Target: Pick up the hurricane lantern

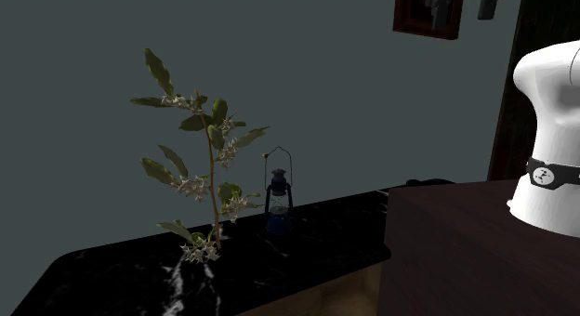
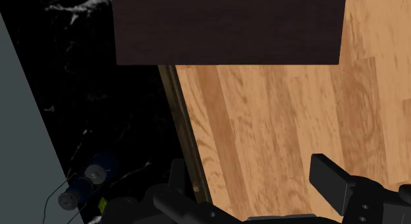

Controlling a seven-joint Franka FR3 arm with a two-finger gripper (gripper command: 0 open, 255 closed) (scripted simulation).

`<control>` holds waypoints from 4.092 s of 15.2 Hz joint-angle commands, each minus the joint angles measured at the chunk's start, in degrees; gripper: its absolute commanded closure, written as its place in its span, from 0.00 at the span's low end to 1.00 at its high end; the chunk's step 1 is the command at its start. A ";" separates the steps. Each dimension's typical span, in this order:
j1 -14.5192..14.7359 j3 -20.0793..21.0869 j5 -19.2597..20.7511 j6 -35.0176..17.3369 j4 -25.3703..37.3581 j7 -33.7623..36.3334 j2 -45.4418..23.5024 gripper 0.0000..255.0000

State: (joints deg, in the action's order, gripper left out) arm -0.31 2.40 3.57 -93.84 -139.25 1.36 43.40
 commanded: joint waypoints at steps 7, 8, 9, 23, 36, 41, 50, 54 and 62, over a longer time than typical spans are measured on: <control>-2.47 -5.60 4.18 -9.63 -2.35 -6.10 -6.00 0.00; -2.86 -6.53 4.78 -11.26 -2.46 -7.08 -7.29 0.00; -3.23 -7.45 5.35 -12.89 -2.48 -8.06 -8.65 0.00; -6.60 -19.18 6.55 -33.33 5.63 -22.78 -33.77 0.00; -12.66 -21.95 -6.23 -42.02 26.62 -40.30 -62.17 0.00; -17.09 -20.26 -10.36 -41.59 38.39 -45.14 -73.15 0.00; -17.79 -19.31 -11.51 -45.80 37.71 -45.63 -76.74 0.00; -17.83 -19.30 -11.52 -45.72 37.83 -45.67 -76.78 1.00; -17.70 -19.43 -11.35 -45.26 37.76 -45.57 -76.24 1.00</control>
State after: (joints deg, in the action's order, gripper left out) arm -18.04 -16.96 -7.85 -139.35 -101.49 -44.21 -33.11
